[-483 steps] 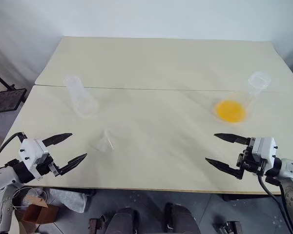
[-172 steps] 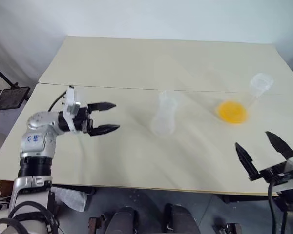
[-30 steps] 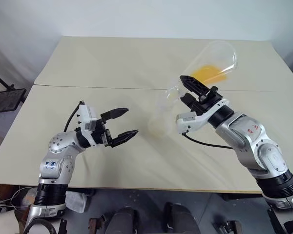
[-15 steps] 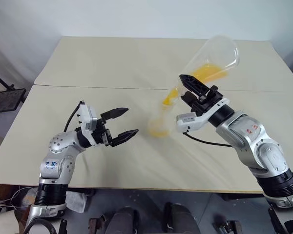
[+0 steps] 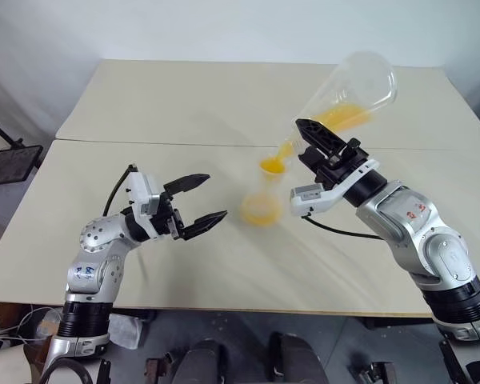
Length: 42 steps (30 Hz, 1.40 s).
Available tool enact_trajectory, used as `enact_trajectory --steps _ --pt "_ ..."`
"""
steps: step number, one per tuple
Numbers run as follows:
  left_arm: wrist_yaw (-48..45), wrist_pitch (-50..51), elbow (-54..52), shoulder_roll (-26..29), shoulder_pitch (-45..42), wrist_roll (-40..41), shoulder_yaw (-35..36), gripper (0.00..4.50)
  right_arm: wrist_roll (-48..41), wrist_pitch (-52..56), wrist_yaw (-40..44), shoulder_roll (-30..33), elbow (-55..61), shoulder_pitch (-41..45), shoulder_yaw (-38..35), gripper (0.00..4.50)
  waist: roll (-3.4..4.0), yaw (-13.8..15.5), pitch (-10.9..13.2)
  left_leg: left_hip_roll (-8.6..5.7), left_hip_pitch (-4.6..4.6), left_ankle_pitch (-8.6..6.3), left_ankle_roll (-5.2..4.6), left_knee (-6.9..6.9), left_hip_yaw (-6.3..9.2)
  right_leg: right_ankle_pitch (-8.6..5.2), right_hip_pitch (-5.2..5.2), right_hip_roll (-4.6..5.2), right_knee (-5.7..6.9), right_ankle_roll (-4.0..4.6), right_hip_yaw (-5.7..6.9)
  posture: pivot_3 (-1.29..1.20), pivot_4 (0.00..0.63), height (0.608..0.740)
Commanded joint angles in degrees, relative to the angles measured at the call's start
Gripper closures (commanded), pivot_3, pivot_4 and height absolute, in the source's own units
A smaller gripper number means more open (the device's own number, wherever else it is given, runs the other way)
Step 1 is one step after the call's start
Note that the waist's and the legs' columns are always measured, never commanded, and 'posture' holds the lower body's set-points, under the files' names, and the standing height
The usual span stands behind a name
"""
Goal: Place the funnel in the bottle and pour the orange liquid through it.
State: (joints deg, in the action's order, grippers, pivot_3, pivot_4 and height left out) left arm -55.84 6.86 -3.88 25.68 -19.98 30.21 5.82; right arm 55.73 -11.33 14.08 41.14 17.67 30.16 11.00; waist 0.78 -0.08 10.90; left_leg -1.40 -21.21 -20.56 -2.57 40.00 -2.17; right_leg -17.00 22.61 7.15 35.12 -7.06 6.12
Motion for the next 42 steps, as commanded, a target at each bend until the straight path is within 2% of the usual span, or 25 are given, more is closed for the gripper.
enact_trajectory --steps 1,42 --pt "0.12 -1.03 -1.20 0.57 -0.31 0.21 1.03 0.00 0.31 -0.48 -1.74 0.41 1.44 1.47 -2.59 2.09 0.00 0.00 0.00 0.00 0.00 0.00 0.00 0.00 0.00 0.00 0.00 0.00 0.00 0.00 0.00 0.00 0.150 0.740" --pt "1.01 -0.14 -2.08 0.68 0.11 0.74 1.57 0.00 1.97 -1.38 -3.32 1.45 0.77 0.96 -2.91 2.09 0.00 -0.01 0.00 0.02 0.01 0.00 0.00 0.00 0.00 0.00 -0.01 -0.02 -0.01 0.00 -0.01 0.00 0.150 0.740"
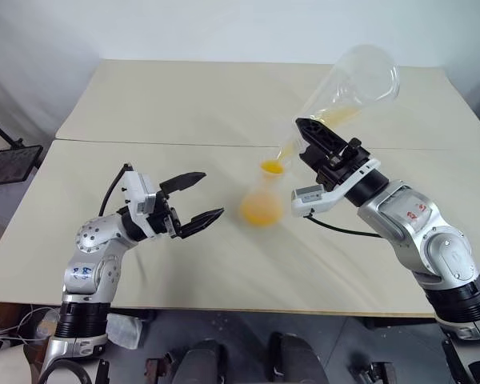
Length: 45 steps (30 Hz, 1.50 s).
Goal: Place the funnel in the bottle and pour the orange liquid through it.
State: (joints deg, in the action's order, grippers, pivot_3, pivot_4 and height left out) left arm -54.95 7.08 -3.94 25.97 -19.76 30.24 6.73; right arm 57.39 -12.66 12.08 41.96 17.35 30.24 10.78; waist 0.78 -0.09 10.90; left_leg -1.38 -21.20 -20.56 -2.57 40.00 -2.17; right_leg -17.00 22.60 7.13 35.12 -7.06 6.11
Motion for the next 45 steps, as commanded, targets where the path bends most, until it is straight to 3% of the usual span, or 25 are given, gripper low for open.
enact_trajectory --steps 1,30,45 --pt "0.11 -0.40 -2.01 0.36 -0.11 0.69 0.65 0.00 0.33 -0.02 -1.35 0.61 1.11 0.89 -2.71 2.09 0.00 0.00 0.00 0.00 0.00 0.00 0.00 0.00 0.00 0.00 0.00 0.00 0.00 0.00 0.00 0.00 0.150 0.740" --pt "0.69 -0.73 -2.09 -0.28 -0.16 0.65 0.42 0.00 2.62 -0.51 -4.81 0.77 0.48 0.63 -3.02 2.09 0.00 -0.01 0.00 0.00 0.00 0.00 0.00 0.00 0.00 0.00 0.00 -0.01 0.00 0.00 0.00 0.00 0.150 0.740" --pt "-0.34 -0.74 -0.88 -0.01 -0.89 0.60 0.34 0.00 -14.43 6.53 5.27 -7.39 6.06 -1.32 -6.58 2.09 0.00 0.02 0.00 0.02 0.00 0.00 0.00 0.01 0.01 0.00 -0.02 -0.03 -0.01 0.00 0.01 0.00 0.150 0.740"
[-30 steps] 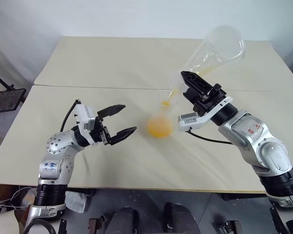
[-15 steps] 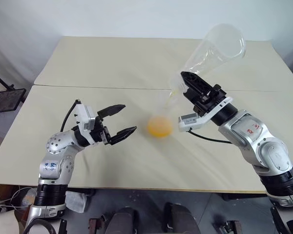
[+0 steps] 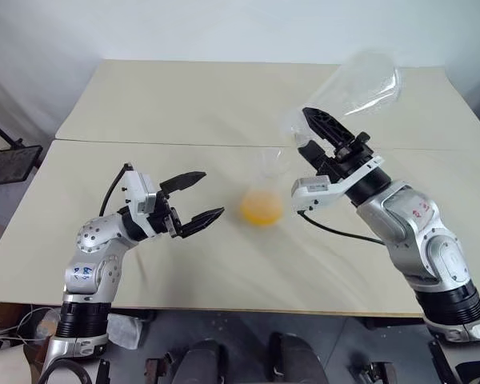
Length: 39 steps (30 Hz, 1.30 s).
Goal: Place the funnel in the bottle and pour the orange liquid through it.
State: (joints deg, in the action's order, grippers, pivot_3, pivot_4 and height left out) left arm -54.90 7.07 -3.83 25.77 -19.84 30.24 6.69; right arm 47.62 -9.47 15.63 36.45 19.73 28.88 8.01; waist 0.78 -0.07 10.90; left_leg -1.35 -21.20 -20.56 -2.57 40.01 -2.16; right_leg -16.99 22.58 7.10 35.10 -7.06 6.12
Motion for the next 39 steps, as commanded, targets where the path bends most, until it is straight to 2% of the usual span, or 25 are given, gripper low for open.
enact_trajectory --steps 1,4,10,13,16,21,33,35,38,39 --pt "-0.47 -0.72 -0.92 0.25 -0.85 0.57 0.36 0.00 -6.45 5.58 2.48 -3.18 4.47 -0.18 -4.93 2.09 0.00 -0.01 0.00 0.00 0.00 0.00 0.00 0.00 0.00 0.00 0.00 0.00 0.00 0.00 0.00 0.00 0.150 0.740" --pt "-0.68 -0.64 -0.81 0.37 -0.96 0.55 0.38 0.00 -12.68 12.05 6.11 -6.85 6.61 -0.60 -7.74 2.09 -0.01 0.03 -0.01 0.01 0.00 0.00 0.00 0.00 0.02 0.00 0.00 -0.01 0.02 0.00 0.00 0.00 0.150 0.740" --pt "-1.23 -0.57 -0.23 0.56 -1.41 0.42 0.32 0.00 -32.67 38.33 10.85 -16.71 10.97 3.45 -22.28 2.09 0.00 0.02 -0.01 0.00 0.00 0.00 0.00 0.01 0.06 0.00 -0.01 0.00 0.06 0.00 0.00 0.00 0.150 0.740" --pt "-1.38 -0.55 0.15 0.42 -1.83 0.32 0.18 0.00 -37.61 43.95 9.25 -17.35 9.30 4.58 -27.87 2.09 0.00 0.10 -0.01 -0.01 0.01 0.00 0.00 0.00 0.09 0.00 0.01 0.02 0.13 0.00 -0.01 0.00 0.150 0.740" --pt "-1.51 -0.60 0.45 0.29 -2.09 0.27 0.10 0.00 -48.07 47.90 9.79 -19.06 5.92 5.19 -35.63 2.09 0.00 -0.03 -0.01 -0.02 0.02 0.00 0.00 -0.04 0.10 0.00 0.02 0.02 0.14 0.00 -0.03 0.00 0.150 0.740" --pt "-1.46 -0.86 0.95 0.02 -2.54 0.14 -0.04 0.00 -53.67 46.17 8.82 -16.95 -1.09 2.36 -39.14 2.09 0.01 -0.08 -0.01 -0.04 0.06 0.00 0.00 -0.05 0.01 0.00 0.08 0.02 0.26 0.01 -0.03 0.00 0.150 0.740" --pt "-1.23 -1.39 0.98 -0.11 -2.40 0.18 0.01 0.00 -57.61 34.51 6.56 -13.31 -12.21 -0.66 -37.27 2.09 0.01 -0.01 -0.01 -0.06 0.04 0.00 0.00 -0.04 -0.05 0.00 0.13 0.05 0.30 0.00 -0.04 0.00 0.150 0.740" --pt "-1.21 -1.32 0.87 0.06 -2.19 0.27 0.22 0.00 -61.26 30.04 5.03 -15.53 -11.45 -1.07 -40.75 1.34 0.01 0.02 -0.01 -0.06 0.04 0.00 0.00 -0.04 -0.05 0.00 0.13 0.05 0.30 0.00 -0.04 0.00 0.150 0.740" --pt "-1.20 -1.03 0.57 0.36 -1.85 0.36 0.38 0.00 -61.26 30.88 5.13 -13.20 -11.32 -3.20 -39.56 0.45 0.01 0.02 -0.01 -0.07 0.04 0.00 0.00 -0.05 -0.03 0.00 0.13 0.06 0.30 0.00 -0.04 0.00 0.150 0.740" --pt "-1.23 -0.77 0.46 0.61 -1.72 0.45 0.51 0.00 -62.26 31.86 5.42 -12.48 -10.53 -3.93 -39.85 0.02 0.01 0.05 -0.01 -0.07 0.03 0.00 -0.01 -0.04 -0.03 0.00 0.12 0.07 0.29 0.00 -0.05 0.00 0.150 0.740"
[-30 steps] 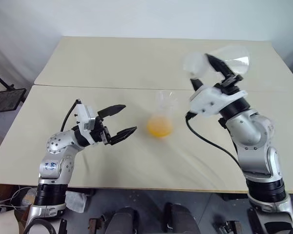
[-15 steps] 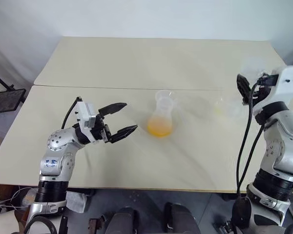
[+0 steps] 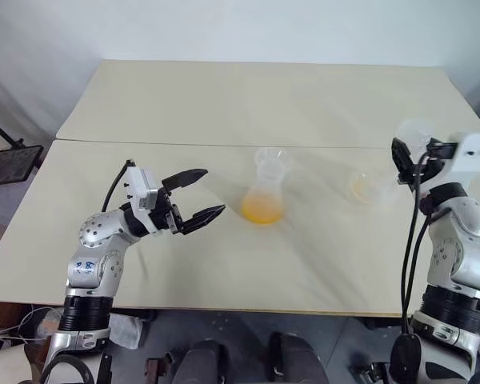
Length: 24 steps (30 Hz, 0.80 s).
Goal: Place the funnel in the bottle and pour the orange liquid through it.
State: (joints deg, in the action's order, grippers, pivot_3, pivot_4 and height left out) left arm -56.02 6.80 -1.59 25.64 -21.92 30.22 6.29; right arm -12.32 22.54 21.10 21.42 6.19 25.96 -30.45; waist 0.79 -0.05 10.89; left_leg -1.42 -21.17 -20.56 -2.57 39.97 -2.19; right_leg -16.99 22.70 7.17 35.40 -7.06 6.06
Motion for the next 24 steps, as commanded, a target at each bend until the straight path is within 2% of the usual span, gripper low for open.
enact_trajectory --steps 1,4,11,15,24 --pt "-0.13 -0.16 -1.89 1.02 0.43 0.64 1.11 0.00 -3.67 0.48 0.23 3.07 3.95 -1.64 -1.99 0.02 0.00 0.03 0.00 -0.01 0.00 0.00 0.00 0.00 0.01 0.00 0.00 0.02 0.00 0.00 0.00 0.00 0.150 0.740" --pt "-0.27 0.41 -1.95 1.66 0.61 0.92 1.52 0.00 -7.34 1.59 1.25 4.60 6.06 -3.68 -3.07 0.02 0.00 -0.01 0.00 0.00 0.00 0.00 0.00 0.00 0.01 0.00 0.00 0.02 0.00 0.00 -0.04 0.00 0.150 0.740" --pt "-2.42 1.84 -1.27 4.32 1.62 1.34 1.97 0.00 -17.55 1.14 12.99 11.74 11.59 -15.70 -7.60 0.02 0.00 0.38 0.00 -0.01 0.00 0.00 -0.02 0.00 0.03 0.00 -0.08 0.05 -0.09 0.00 -0.09 0.00 0.150 0.740" --pt "-3.07 1.73 -0.73 5.23 2.25 1.28 2.55 0.00 -21.82 0.58 15.90 12.69 12.37 -20.60 -9.56 0.02 0.00 0.37 0.00 0.02 0.03 0.00 -0.03 0.00 0.03 0.00 -0.16 0.04 -0.24 0.00 -0.11 0.00 0.150 0.740" --pt "-2.99 2.15 -0.79 4.27 1.90 1.24 2.09 0.00 -23.44 -0.94 10.29 10.81 10.70 -22.04 -10.05 0.02 0.00 0.45 0.00 0.05 0.04 0.00 -0.03 0.00 0.04 0.00 -0.19 0.24 -0.28 0.00 -0.14 0.00 0.150 0.740"
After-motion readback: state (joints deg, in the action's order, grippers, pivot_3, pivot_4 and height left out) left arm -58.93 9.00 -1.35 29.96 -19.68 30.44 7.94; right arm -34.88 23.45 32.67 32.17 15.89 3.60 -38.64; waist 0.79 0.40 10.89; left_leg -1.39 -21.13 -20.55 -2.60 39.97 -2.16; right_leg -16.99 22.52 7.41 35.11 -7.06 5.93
